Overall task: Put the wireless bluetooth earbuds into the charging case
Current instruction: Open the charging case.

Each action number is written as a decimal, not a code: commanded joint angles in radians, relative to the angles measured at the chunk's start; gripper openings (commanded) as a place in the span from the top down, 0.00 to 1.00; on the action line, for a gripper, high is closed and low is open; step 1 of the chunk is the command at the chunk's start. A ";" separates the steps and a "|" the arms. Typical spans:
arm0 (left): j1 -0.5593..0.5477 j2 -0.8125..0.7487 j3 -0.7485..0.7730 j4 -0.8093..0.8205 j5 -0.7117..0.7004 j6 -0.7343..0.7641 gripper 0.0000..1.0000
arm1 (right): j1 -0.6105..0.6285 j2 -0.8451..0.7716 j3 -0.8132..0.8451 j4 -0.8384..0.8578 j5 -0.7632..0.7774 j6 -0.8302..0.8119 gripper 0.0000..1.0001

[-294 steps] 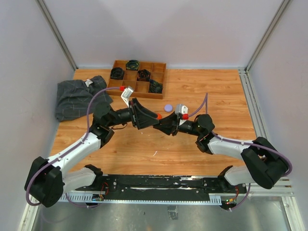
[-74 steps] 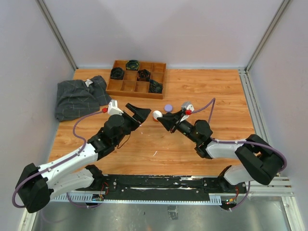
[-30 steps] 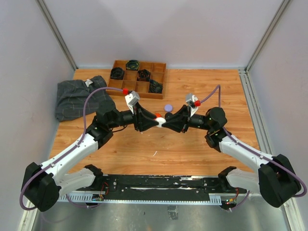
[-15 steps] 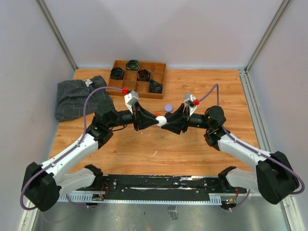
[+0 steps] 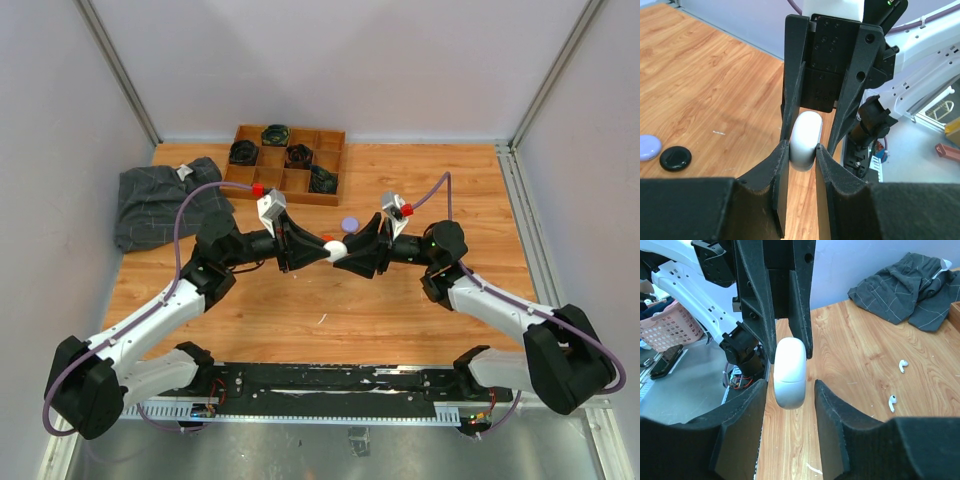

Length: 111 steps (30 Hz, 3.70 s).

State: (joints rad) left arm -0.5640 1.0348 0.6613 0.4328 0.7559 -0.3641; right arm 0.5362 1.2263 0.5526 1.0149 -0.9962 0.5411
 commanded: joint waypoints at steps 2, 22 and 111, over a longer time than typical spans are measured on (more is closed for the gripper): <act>0.004 -0.011 -0.011 0.040 0.002 0.002 0.83 | 0.002 0.008 0.034 0.073 -0.024 0.026 0.61; 0.004 0.002 0.003 -0.028 -0.010 0.028 0.42 | 0.014 0.011 0.026 0.102 -0.038 0.000 0.99; 0.016 -0.022 0.109 -0.215 -0.205 -0.055 0.30 | 0.064 -0.003 -0.075 0.297 -0.095 -0.118 0.99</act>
State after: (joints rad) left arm -0.5560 1.0237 0.7372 0.2569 0.5941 -0.4278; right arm 0.5846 1.2343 0.4789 1.2324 -1.0611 0.4110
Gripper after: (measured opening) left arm 0.693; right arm 0.238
